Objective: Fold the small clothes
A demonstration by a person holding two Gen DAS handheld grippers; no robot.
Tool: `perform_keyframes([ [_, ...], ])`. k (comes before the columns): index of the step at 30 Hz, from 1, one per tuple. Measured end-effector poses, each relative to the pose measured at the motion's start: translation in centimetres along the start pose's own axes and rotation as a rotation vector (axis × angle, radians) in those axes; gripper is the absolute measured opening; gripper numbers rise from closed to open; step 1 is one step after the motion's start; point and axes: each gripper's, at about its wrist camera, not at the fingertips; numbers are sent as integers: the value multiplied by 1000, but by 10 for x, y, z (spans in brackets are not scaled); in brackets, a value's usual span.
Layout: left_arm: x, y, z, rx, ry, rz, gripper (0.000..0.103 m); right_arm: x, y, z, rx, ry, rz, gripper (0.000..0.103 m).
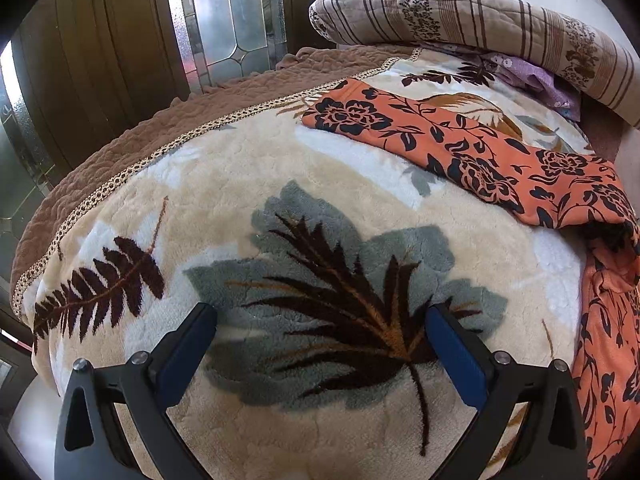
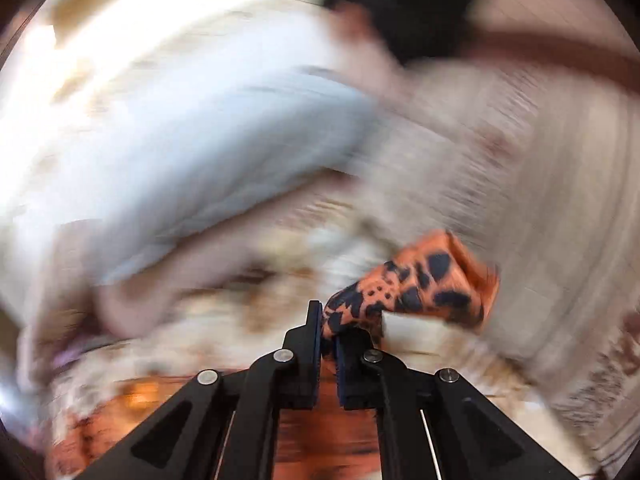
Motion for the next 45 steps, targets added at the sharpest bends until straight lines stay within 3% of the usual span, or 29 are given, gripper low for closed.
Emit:
perform_keyframes([
  [5, 0, 0, 0, -1, -2, 0, 103, 34, 14, 140, -283, 81, 23, 6],
  [8, 1, 1, 0, -2, -3, 0, 103, 88, -1, 204, -379, 113, 98, 6],
  [11, 1, 0, -1, -4, -5, 1, 103, 158, -44, 242, -379, 168, 250, 7],
  [13, 1, 1, 0, -2, -4, 1, 103, 204, -78, 255, -349, 253, 358, 21],
  [14, 1, 1, 0, -1, -4, 1, 103, 232, -96, 259, -304, 306, 426, 63],
  [15, 1, 1, 0, 0, -5, 2, 103, 257, -107, 257, -259, 328, 491, 88],
  [18, 1, 0, 0, 4, -4, 8, 103, 281, -110, 241, -314, 277, 526, 88],
  [21, 0, 1, 0, 2, -3, 12, 103, 263, -93, 222, -353, 268, 473, 88],
  [26, -1, 2, 2, 21, -12, 25, 103, 236, -68, 171, -296, 179, 378, 88],
  [28, -2, 12, 1, 10, -42, -14, 103, 236, -50, 142, -261, 149, 373, 88],
  [31, -3, 63, -21, -62, -198, -224, 103, 245, -41, 113, -265, 99, 358, 88],
  [32, -1, 86, -37, -41, -271, -284, 103, 252, -39, 105, -262, 88, 352, 88],
  [34, 4, 123, -76, 71, -403, -321, 103, 261, -36, 87, -264, 76, 360, 88],
  [39, 28, 165, -193, 344, -682, -248, 103, 276, -28, 73, -314, 59, 306, 90],
  [40, 31, 163, -215, 365, -715, -229, 103, 276, -28, 66, -329, 40, 307, 90],
  [45, 45, 123, -307, 330, -824, -175, 103, 276, -30, 51, -399, -52, 293, 90],
])
Point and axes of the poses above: each gripper's, at about its wrist camera, not at the fingertips, and y roughly against the way its jaws point, z to its left, x to its underside, and after that the axes turned 4 degrees about -z, right-handed
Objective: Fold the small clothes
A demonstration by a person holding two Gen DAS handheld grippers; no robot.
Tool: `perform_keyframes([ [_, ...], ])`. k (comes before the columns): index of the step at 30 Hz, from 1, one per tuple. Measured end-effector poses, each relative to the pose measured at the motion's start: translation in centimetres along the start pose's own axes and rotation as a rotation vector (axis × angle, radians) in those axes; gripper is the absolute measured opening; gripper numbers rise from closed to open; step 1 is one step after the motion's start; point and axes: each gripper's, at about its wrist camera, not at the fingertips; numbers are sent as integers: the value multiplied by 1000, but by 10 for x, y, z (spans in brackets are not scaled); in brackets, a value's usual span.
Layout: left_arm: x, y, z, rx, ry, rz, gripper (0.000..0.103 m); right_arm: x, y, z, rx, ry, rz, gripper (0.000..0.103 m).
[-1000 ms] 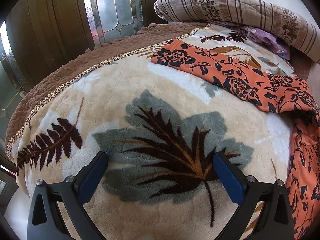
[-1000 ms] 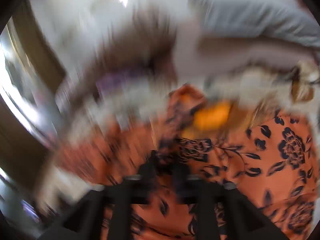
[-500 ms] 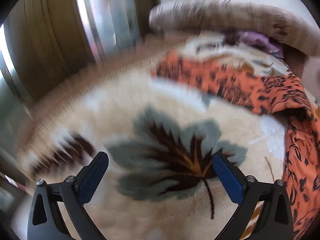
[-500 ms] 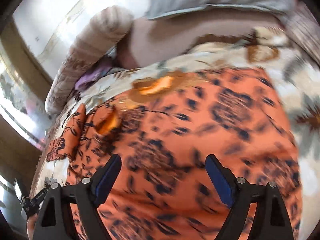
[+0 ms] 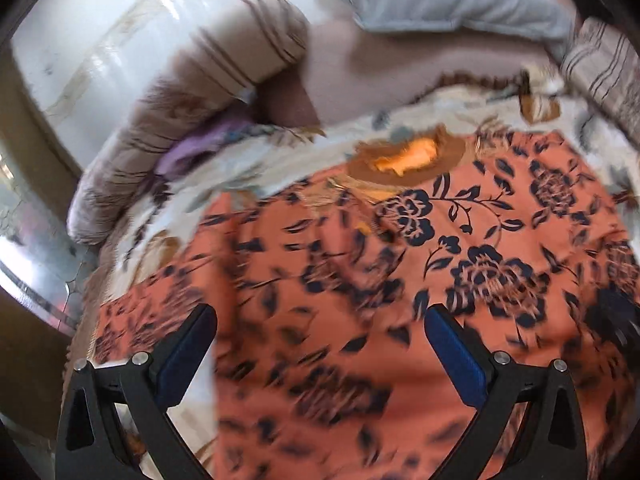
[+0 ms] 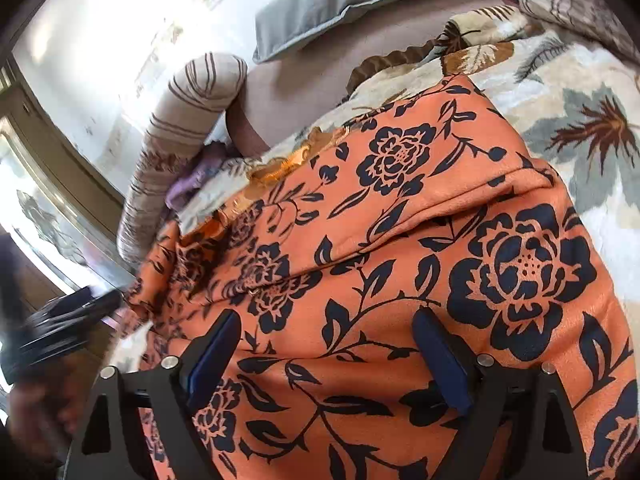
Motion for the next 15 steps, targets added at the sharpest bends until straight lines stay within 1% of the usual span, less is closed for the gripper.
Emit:
perform_keyframes([
  [2, -9, -19, -8, 1, -12, 26, 103, 1, 0, 1, 1, 8, -6, 90],
  [3, -12, -27, -12, 15, -17, 40, 103, 1, 0, 1, 0, 7, -9, 90],
  [6, -17, -33, -18, 34, -36, 32, 102, 1, -1, 2, 0, 9, -12, 90],
  [7, -17, -34, -17, 37, -33, 26, 94, 1, -1, 2, 1, 9, -13, 90],
  [8, -17, -39, -7, 36, 5, 33, 87, 1, -2, 2, 1, 9, -13, 90],
  [9, -17, -46, 4, 37, 59, 55, 72, 2, -1, 1, 0, 9, -13, 90],
  [10, -14, -50, 13, 40, 119, 76, 61, 2, -1, 1, 0, 8, -13, 90],
  [11, -11, -55, 29, 30, 188, 88, 57, 2, -1, 1, 0, 9, -13, 90],
  [12, -8, -59, 39, 9, 232, 93, 54, 2, -1, 2, 0, 9, -13, 90],
  [13, 1, -62, 59, -35, 319, 107, 54, 2, -1, 1, 0, 9, -13, 90],
  [14, 6, -64, 69, -49, 370, 117, 54, 2, -1, 1, 1, 9, -12, 90],
  [15, 15, -64, 84, -38, 455, 121, 54, 2, -1, 1, 1, 9, -12, 90],
])
Point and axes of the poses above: each gripper's, at about its wrist camera, not at the fingertips, and y roughly against the way its jaws point, z to its left, x to its underside, and after that the axes turned 4 degrees about -z, right-handed
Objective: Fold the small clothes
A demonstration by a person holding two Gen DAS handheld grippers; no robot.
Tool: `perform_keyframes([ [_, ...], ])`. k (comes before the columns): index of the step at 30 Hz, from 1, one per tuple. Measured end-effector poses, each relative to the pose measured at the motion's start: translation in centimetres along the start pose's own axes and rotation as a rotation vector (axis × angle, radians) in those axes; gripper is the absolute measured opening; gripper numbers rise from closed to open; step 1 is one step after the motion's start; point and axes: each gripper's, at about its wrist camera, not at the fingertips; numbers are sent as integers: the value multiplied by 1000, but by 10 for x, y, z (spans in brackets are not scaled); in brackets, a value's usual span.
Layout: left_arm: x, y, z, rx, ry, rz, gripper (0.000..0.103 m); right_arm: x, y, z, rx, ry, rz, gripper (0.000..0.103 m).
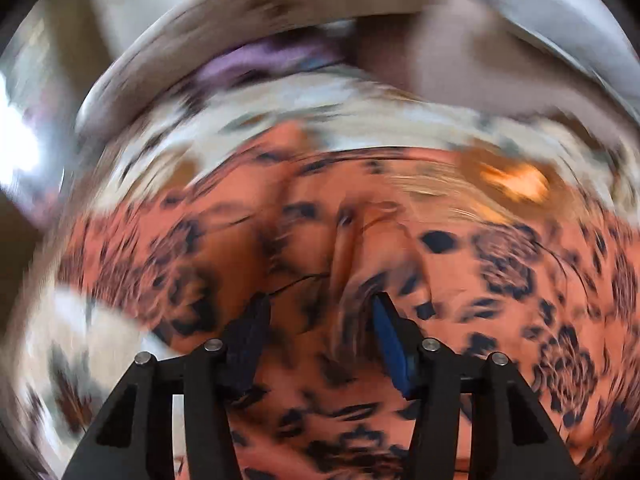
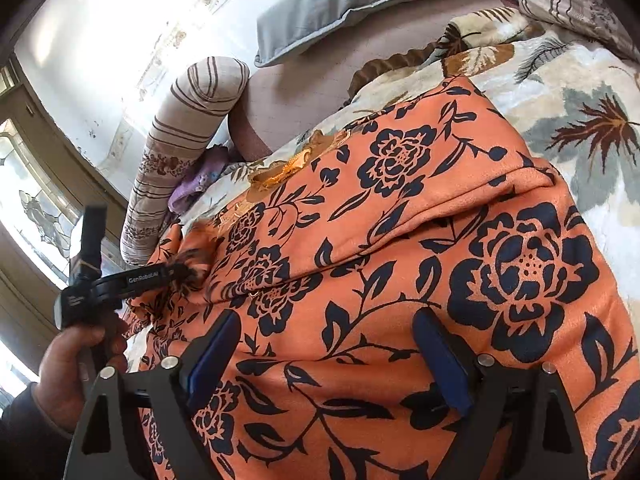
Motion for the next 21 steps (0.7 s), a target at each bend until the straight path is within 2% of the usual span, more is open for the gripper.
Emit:
perform_keyframes([
  [2, 4, 1, 11, 42, 43, -1, 54, 0, 0, 0, 0, 1, 0, 91],
  [6, 10, 19, 7, 24, -17, -55, 54, 0, 0, 0, -3, -1, -1, 91],
  [8, 12, 33, 3, 43, -24, -98, 55, 0, -1, 0, -3, 1, 0, 91],
  [9, 13, 41, -1, 54, -46, -126, 61, 0, -1, 0, -3, 1, 0, 91],
  [10, 15, 44, -4, 48, -76, -135, 73, 0, -1, 0, -3, 0, 0, 91],
  [11, 15, 39, -11, 38, -106, -121, 79, 0, -1, 0, -2, 1, 0, 91],
  [12, 17, 29, -17, 27, -143, -72, 87, 0, -1, 0, -2, 2, 0, 91],
  [13, 23, 8, -19, 48, -180, 53, 87, 0, -1, 0, -3, 1, 0, 91],
  [14, 26, -1, -17, 72, -174, 109, 86, 0, -1, 0, -6, -1, 0, 91],
  [15, 29, -2, -6, 121, -123, 124, 85, 0, 0, 0, -8, -3, -1, 91],
  [18, 23, 32, 31, 251, -11, 8, 85, 0, 1, -2, -19, -13, -6, 91],
  [21, 14, 64, 89, 316, 89, -119, 85, -1, 1, -1, -12, -8, -3, 91],
])
Point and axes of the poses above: each gripper's, at about its wrist camera, not at the fingertips, and y roughly against the way its jaws point, z to its left, x to its underside, and after that the axes turned 4 degrees about -z, right-handed
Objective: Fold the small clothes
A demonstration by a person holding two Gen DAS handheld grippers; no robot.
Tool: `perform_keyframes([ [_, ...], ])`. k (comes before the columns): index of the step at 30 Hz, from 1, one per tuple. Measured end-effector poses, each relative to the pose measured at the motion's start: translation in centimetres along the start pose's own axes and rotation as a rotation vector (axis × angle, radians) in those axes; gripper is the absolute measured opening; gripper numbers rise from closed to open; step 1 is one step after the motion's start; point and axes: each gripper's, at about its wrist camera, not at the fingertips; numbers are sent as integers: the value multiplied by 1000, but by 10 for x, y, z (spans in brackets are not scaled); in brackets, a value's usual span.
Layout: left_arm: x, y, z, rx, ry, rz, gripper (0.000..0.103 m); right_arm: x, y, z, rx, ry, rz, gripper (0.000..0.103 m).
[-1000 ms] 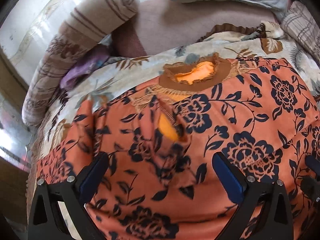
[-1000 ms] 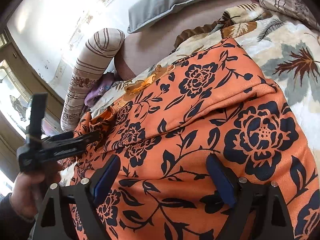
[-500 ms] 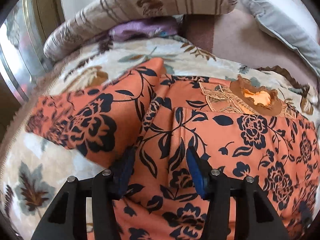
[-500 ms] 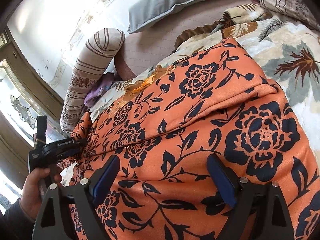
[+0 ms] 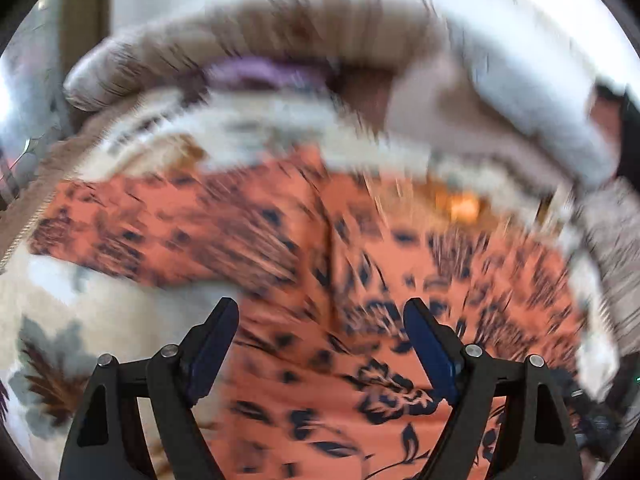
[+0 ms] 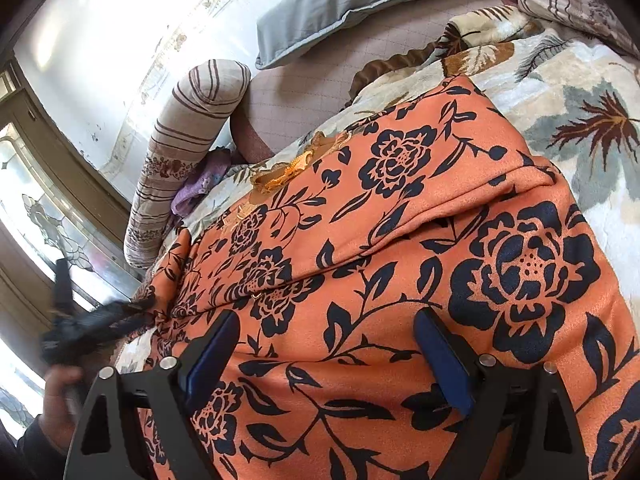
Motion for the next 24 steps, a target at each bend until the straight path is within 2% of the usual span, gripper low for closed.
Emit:
perform_keyframes([
  [1, -4, 9, 17, 9, 41, -21, 85, 0, 0, 0, 1, -1, 2, 91],
  [3, -12, 26, 72, 11, 185, -70, 85, -1, 0, 1, 7, 1, 7, 91],
  [4, -15, 31, 110, 19, 297, -91, 85, -1, 0, 2, 12, 4, 10, 91],
  [7, -10, 23, 213, 36, 640, -98, 85, -1, -2, 4, 28, 16, 16, 91],
  [10, -3, 4, 274, 56, 836, -81, 84, 0, -4, 6, 43, 28, 23, 91],
  [14, -3, -18, 309, 76, 938, -86, 83, 0, -6, 7, 53, 36, 27, 91],
  [17, -15, -23, 312, 88, 926, -106, 75, 1, -7, 8, 61, 43, 30, 91],
  [18, -18, -28, 315, 75, 929, -94, 69, 1, -7, 8, 61, 43, 30, 91],
  [20, -19, -42, 318, 24, 929, -51, 49, 1, -7, 8, 60, 44, 30, 91],
  [22, -17, -45, 321, -48, 926, -24, 9, 1, -7, 8, 61, 44, 30, 91],
  [24, -20, -46, 322, -82, 916, -10, 8, 1, -7, 8, 57, 42, 28, 91],
])
Point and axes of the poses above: each gripper's, at about its wrist camera, not at the fingertips, and y roughly against the way its jaws point, z to its left, x to its underside, and after that the axes turned 4 degrees about -z, right-handed
